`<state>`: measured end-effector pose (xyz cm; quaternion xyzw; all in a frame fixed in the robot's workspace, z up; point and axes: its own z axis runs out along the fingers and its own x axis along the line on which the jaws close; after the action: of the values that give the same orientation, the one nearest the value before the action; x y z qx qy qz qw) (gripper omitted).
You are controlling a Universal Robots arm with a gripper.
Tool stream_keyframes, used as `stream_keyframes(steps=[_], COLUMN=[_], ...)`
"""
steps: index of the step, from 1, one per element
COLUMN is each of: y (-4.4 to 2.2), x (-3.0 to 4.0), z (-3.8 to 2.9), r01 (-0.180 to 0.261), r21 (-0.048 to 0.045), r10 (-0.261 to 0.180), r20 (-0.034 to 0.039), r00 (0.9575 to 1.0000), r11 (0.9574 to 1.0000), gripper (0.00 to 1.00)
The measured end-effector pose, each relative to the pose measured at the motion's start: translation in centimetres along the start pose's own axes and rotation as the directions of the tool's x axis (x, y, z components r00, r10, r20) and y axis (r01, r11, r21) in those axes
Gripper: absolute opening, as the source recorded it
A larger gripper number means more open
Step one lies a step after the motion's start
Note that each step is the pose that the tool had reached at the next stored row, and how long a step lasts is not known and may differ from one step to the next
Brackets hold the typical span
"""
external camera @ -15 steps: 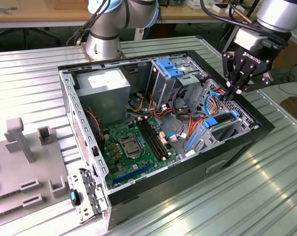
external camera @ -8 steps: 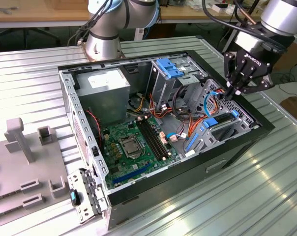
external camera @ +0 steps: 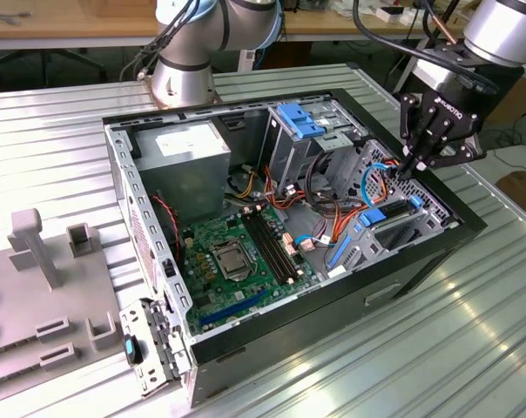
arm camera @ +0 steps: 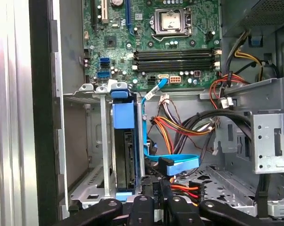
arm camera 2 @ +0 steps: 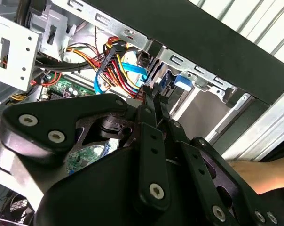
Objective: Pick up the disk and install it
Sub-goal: 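Insert the first disk wire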
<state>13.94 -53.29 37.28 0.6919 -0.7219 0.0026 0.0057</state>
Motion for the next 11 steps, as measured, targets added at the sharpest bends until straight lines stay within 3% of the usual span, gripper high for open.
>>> stream_keyframes(steps=[3,4,6,9,11], y=[-0.03,-0.03,0.01,0.05,0.04], x=[0.63,0.75,0.9,1.2,1.92], z=[0.05,0.09,0.3,0.46,0.62], r01=[-0.001,0.0,0.018,0.036,0.038], r21=[-0.0032,-0.0037,-0.0047,-0.0045,-0.0045], r10=[0.001,0.001,-0.018,-0.036,-0.038], r20=[0.0063,0.0122,0.0325,0.035,0.0373], r00=[1.0,0.9999,0.9993,0.9988,0.9986], r11=[1.0,1.0,0.9998,0.9993,0.9993], gripper=[0.18,0.18,0.18,0.18,0.18])
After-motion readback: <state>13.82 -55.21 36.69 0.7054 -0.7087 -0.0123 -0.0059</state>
